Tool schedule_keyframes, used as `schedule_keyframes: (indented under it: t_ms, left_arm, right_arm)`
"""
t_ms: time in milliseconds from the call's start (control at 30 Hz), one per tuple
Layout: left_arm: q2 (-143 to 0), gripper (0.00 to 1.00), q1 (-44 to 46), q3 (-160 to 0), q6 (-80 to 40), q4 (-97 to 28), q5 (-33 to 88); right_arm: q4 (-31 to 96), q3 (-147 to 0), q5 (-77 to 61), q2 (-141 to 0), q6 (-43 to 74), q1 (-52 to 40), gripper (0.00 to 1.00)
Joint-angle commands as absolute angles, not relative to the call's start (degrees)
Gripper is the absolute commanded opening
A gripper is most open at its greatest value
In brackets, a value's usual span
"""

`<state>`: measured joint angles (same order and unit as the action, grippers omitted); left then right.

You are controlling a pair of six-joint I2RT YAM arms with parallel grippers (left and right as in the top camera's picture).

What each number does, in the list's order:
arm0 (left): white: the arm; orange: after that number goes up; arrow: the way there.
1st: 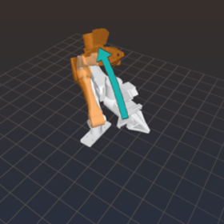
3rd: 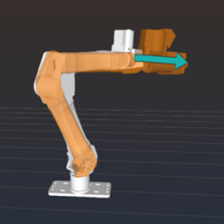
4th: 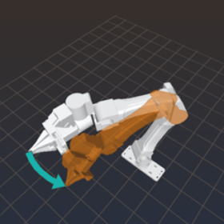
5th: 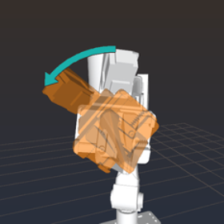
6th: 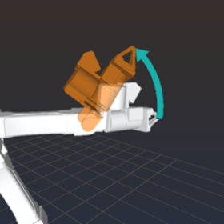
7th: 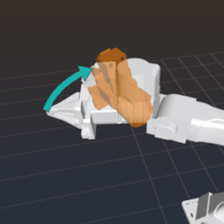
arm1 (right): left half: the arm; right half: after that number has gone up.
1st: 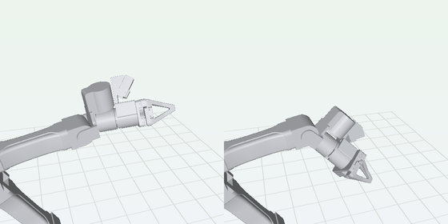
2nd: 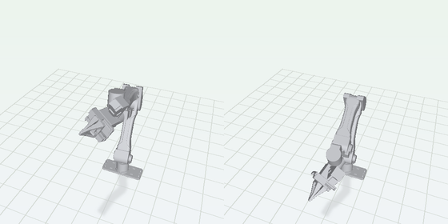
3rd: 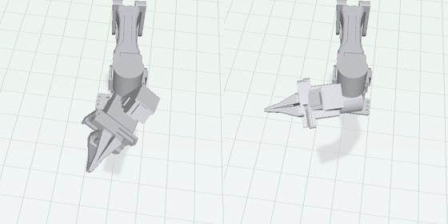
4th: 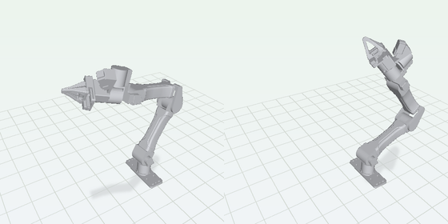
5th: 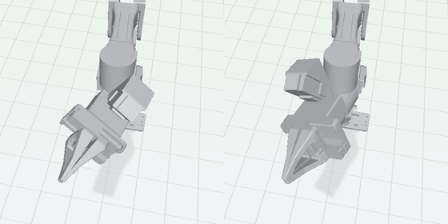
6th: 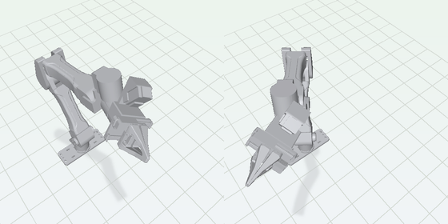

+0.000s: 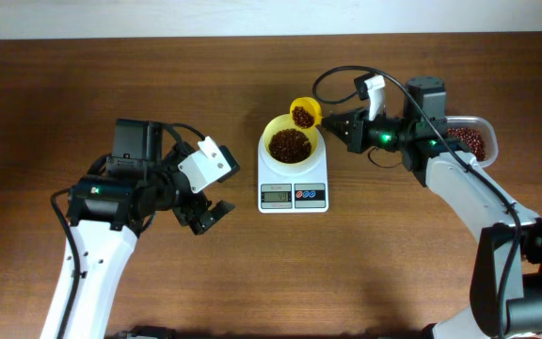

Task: Scoop item into bowl and weigh 50g on scale
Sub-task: 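Tilt the scoop slowly to trickle beans into the bowl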

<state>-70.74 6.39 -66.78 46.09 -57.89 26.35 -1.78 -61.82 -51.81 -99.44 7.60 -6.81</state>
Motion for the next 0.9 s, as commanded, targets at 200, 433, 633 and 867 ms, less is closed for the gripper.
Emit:
schedule_keyframes:
  t_ms: [200,433,633,867]
  left_arm:
    - [-70.72,0.99,6.33,-67.77,46.83,-57.98,26.57]
    - [-70.72,0.99,6.33,-67.77,46.83,-57.98,26.55]
    - [-70.72,0.99,6.33,-67.77,46.83,-57.98,26.55]
    - [-70.72,0.99,6.33,-67.77,46.83,-57.98,26.57]
  right_arm:
    - [-3.88,-62.04,-55.94,-100.44,4.89,-7.55,0.04]
    - [-3.86,-62.06,-55.48,-100.95,5.13,-7.55,0.04]
    - [-2.39,-62.06,-53.56,-100.99,3.44,-7.55,0.04]
    - [-4.64,-62.06,-55.77,-100.99,9.19,-7.55,0.04]
